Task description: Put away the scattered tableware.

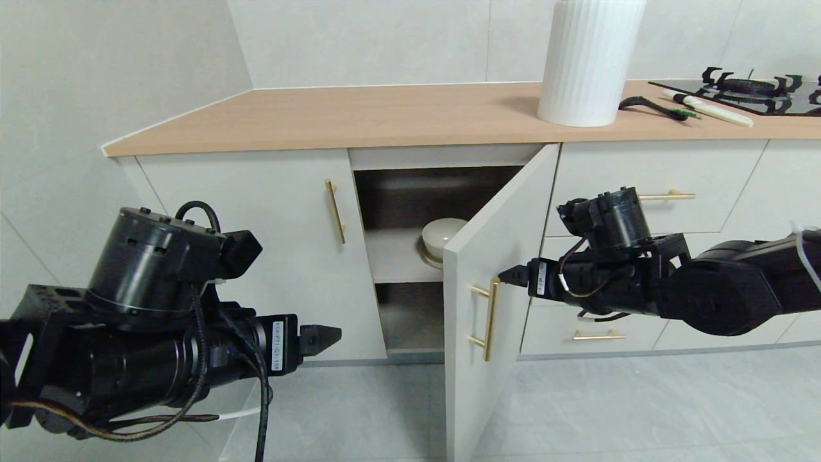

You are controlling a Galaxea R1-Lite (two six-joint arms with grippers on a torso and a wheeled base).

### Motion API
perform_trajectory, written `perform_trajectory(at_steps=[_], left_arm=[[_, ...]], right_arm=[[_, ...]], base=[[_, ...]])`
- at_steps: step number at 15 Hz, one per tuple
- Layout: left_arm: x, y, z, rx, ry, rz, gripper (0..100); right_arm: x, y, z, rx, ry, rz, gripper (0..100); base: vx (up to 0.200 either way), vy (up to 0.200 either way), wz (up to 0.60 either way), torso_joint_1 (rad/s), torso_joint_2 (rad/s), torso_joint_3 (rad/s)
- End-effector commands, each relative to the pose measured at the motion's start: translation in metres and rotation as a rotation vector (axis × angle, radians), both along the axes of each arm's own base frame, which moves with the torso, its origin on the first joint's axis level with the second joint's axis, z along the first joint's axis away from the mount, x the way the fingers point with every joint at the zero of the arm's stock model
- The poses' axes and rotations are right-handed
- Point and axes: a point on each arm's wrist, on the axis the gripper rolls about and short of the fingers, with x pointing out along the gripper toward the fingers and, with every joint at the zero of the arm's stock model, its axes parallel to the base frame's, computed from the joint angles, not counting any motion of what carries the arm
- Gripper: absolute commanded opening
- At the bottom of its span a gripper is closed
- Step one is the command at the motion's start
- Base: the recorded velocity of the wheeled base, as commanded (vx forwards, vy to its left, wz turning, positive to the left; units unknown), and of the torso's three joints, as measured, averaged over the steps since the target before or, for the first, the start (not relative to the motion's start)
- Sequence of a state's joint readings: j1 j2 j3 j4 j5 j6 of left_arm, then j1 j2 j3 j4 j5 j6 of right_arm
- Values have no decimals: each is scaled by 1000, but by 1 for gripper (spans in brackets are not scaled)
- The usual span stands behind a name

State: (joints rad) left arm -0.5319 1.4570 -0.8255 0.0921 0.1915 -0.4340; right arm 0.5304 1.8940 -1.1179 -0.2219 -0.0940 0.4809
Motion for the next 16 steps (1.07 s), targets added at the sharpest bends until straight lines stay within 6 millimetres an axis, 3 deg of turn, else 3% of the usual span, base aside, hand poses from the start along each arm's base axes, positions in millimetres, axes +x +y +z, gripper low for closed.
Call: perform_trajectory(at_steps=[1,7,16], left_arm=[[1,0,-1,2,3,1,100],[0,0,-3,8,17,1,100],[1,0,-5,12,23,2,100]], right_arm=[[6,4,-10,-2,2,-2,100],[11,7,-12,51,-4,-25,100],[30,18,-15,171,-55,-90,100]], base=[[0,0,0,0,0,0],[200,0,0,5,2,7],[0,0,0,0,0,0]])
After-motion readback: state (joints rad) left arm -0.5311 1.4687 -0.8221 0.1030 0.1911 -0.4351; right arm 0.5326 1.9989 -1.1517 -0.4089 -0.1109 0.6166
